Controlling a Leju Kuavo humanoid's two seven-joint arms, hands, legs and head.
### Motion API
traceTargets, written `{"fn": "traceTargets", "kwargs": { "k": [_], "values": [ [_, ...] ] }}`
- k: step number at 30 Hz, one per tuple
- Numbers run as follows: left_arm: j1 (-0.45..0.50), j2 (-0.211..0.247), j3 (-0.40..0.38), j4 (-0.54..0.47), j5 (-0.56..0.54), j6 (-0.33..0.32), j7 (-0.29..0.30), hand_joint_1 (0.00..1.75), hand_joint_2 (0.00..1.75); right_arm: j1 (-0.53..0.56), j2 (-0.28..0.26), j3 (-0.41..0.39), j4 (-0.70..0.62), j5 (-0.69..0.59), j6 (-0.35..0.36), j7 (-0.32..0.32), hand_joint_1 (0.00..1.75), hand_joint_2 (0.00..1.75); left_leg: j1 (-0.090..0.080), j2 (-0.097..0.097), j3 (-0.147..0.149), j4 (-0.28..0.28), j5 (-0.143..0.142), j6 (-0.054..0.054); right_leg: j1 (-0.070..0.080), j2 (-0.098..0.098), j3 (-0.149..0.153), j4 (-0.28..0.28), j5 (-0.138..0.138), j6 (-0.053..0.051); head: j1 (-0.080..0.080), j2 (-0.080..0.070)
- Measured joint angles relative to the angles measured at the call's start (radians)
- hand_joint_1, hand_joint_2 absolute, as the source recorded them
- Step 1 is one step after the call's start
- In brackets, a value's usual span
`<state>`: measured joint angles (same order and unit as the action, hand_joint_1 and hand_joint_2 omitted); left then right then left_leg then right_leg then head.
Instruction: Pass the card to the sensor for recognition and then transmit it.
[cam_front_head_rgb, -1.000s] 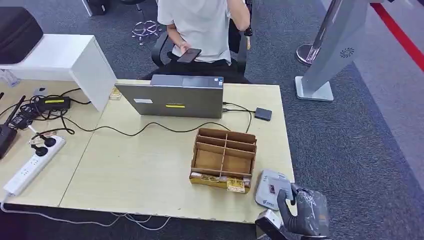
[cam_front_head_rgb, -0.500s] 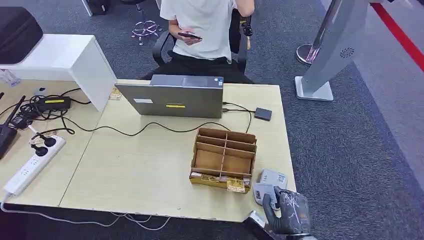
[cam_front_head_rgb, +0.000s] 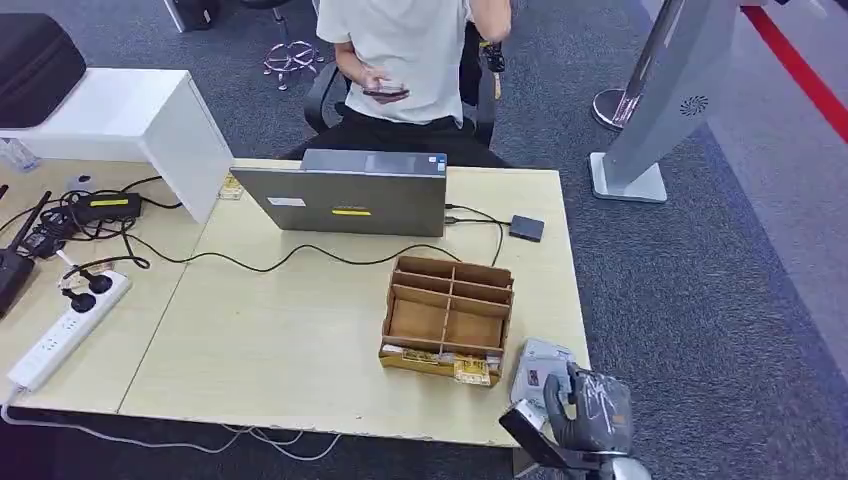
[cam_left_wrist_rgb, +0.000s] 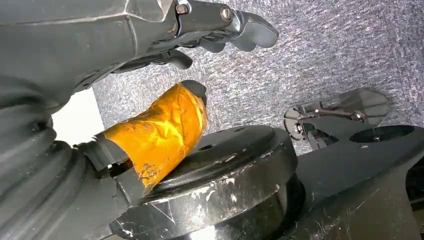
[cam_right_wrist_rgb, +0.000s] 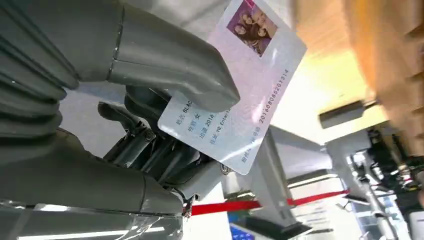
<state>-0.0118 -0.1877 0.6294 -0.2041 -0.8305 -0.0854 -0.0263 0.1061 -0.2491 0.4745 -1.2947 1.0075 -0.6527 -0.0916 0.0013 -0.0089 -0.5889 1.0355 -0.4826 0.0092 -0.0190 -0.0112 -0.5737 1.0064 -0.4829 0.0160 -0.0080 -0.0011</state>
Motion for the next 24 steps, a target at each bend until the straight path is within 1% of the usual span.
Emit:
{"fn": "traceTargets", "kwargs": {
  "k": [4,7,10,12,14,17,20,22,24],
  "values": [
    [0.0,0.0,0.001,0.0,-0.002,0.0,0.0,0.0,1.75,0.0,0.008,-0.043,0.014,0.0,-0.001,-0.016,1.75,1.75,0.0,0.0,0.0,0.0,0.0,0.0,0.0,0.0,0.0,0.0,0.0,0.0,0.0,0.0],
    [0.0,0.0,0.001,0.0,-0.006,0.0,0.0,0.0,1.75,0.001,0.019,-0.074,0.005,0.001,0.005,-0.048,1.75,1.75,0.0,0.0,0.0,0.0,0.0,0.0,0.0,0.0,0.0,0.0,0.0,0.0,0.0,0.0],
    [-0.001,0.002,0.001,0.0,-0.018,-0.003,0.0,0.0,1.75,0.001,0.031,-0.1,-0.043,0.036,0.015,-0.077,1.75,1.75,0.0,0.0,0.0,0.0,0.0,0.0,0.0,0.0,0.0,0.0,0.0,0.0,0.0,0.0],
    [-0.002,0.003,0.001,0.0,-0.026,-0.01,-0.002,0.0,1.75,-0.007,0.039,-0.111,-0.101,0.063,0.038,-0.093,1.75,1.75,0.0,0.0,0.0,0.0,0.0,0.0,0.0,0.0,0.0,0.001,0.0,0.0,0.0,0.0],
    [-0.003,0.005,0.001,0.0,-0.035,-0.015,-0.003,0.0,1.75,-0.026,0.047,-0.118,-0.161,0.083,0.076,-0.095,1.75,1.75,0.0,0.001,0.0,0.0,0.0,0.0,0.0,0.0,0.0,0.001,0.0,0.0,0.0,0.0],
    [-0.003,0.007,0.001,0.0,-0.039,-0.019,-0.006,0.0,1.75,-0.047,0.056,-0.127,-0.22,0.092,0.092,-0.098,1.75,1.75,0.0,0.0,0.0,0.0,0.001,0.0,0.0,-0.001,0.001,0.001,0.0,0.0,0.0,0.0],
    [-0.003,0.01,0.001,0.0,-0.054,-0.028,-0.012,0.0,1.75,-0.094,0.067,-0.125,-0.25,0.093,0.103,-0.113,1.75,1.75,0.0,0.002,0.0,0.0,0.001,0.0,0.0,0.002,0.0,0.001,0.001,-0.001,0.0,0.0],
    [-0.004,0.013,0.001,0.0,-0.06,-0.034,-0.013,0.0,1.75,-0.147,0.08,-0.123,-0.259,0.098,0.132,-0.105,1.75,1.75,0.0,0.005,0.002,0.0,0.001,0.0,0.0,0.004,0.0,0.001,0.002,-0.002,0.0,0.0],
    [-0.004,0.013,0.001,0.0,-0.061,-0.036,-0.013,0.0,1.75,-0.18,0.087,-0.122,-0.266,0.103,0.141,-0.102,1.75,1.75,0.0,0.005,0.001,0.0,0.001,0.0,0.0,0.003,0.0,0.001,0.002,-0.002,0.0,0.0]
  ]
}}
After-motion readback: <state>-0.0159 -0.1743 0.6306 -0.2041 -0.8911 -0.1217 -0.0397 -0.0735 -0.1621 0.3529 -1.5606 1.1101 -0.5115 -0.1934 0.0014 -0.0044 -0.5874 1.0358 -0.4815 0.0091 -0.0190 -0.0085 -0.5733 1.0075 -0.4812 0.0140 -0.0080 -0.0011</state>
